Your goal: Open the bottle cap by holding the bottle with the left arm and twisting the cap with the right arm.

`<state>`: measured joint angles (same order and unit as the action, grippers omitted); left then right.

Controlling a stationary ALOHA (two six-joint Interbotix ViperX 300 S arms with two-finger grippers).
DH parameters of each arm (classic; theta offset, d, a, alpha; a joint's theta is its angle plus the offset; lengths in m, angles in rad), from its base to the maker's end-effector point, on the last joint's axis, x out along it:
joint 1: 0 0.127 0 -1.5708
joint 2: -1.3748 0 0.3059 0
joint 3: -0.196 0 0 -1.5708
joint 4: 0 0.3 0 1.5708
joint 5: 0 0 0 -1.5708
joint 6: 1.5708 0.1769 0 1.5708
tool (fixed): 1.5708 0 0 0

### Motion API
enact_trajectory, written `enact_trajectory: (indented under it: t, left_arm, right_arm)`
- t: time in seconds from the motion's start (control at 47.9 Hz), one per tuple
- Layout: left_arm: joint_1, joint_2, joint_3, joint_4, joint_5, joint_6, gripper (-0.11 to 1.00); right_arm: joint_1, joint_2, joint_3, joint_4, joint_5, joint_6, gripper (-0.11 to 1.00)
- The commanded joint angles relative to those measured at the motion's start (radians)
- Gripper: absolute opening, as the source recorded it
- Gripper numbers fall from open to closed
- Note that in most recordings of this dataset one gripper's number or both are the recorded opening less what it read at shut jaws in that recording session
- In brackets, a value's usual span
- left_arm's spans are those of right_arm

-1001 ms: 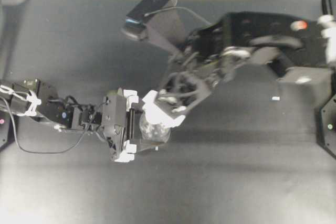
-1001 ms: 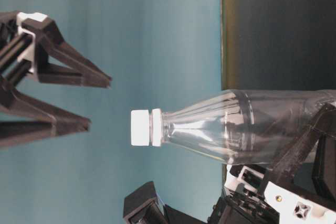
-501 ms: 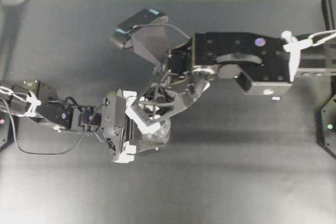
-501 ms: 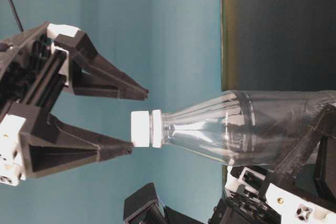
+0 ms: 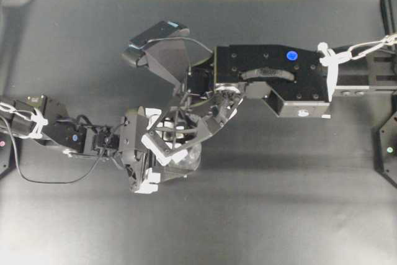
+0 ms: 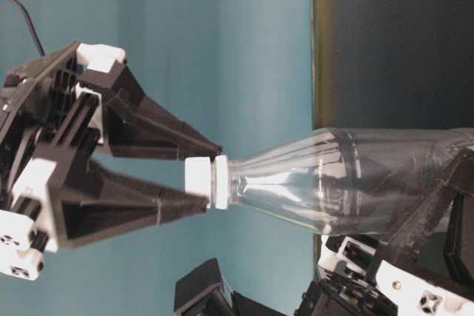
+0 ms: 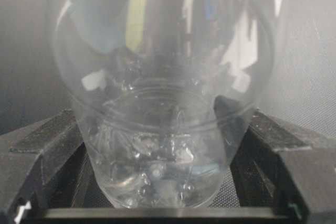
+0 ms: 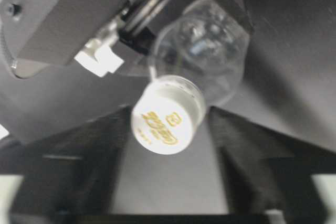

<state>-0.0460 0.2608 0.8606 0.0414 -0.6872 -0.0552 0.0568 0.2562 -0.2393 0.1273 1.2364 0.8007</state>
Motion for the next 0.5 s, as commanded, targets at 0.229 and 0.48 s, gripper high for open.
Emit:
enact_trajectory:
  t: [0.229, 0.48]
  left_arm:
    - [-0.011, 0.002, -0.005, 0.003, 0.012, 0.003, 0.82]
    - [-0.011, 0.002, 0.0, 0.003, 0.012, 0.003, 0.82]
  right_arm:
    - [-0.006, -0.002, -0.012, 0.003, 0.023, -0.066, 0.37]
    - [-0.006, 0.002, -0.023, 0.003, 0.04, -0.305, 0.37]
